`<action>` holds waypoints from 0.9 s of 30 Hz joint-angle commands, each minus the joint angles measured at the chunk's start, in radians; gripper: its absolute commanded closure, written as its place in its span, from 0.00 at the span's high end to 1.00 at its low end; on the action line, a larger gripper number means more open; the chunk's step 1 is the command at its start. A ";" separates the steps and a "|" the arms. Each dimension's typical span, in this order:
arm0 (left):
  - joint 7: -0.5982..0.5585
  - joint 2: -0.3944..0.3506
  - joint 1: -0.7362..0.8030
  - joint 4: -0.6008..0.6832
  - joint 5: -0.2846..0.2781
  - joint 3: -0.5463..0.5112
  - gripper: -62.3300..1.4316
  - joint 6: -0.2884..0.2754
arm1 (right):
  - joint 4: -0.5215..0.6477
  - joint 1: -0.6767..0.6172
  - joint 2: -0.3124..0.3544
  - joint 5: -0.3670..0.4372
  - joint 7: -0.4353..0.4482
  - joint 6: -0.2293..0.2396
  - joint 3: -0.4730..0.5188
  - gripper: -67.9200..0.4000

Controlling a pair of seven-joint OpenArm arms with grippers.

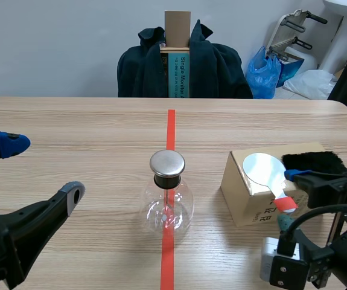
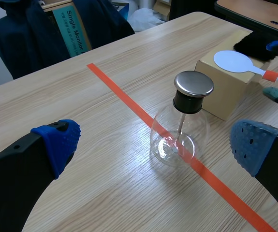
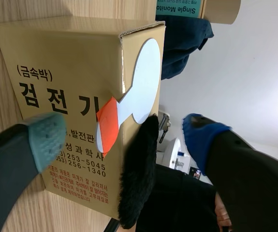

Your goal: Do the electroscope experiment.

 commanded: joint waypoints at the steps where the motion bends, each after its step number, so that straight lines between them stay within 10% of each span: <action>1: -0.011 0.002 0.002 0.015 -0.009 0.005 1.00 -0.001 | 0.024 0.007 0.011 0.000 -0.003 -0.010 0.008 0.54; 9: -0.007 0.002 0.002 0.015 -0.005 0.005 1.00 -0.001 | 0.024 0.007 0.011 0.000 -0.003 -0.010 0.008 0.00; 21: 0.000 0.002 0.002 0.015 -0.002 0.005 1.00 -0.001 | 0.024 0.006 0.012 -0.007 -0.003 -0.010 0.010 0.02; 27: 0.071 0.002 0.002 0.015 0.027 0.005 1.00 0.000 | 0.045 -0.005 0.047 0.042 0.026 -0.093 0.037 0.02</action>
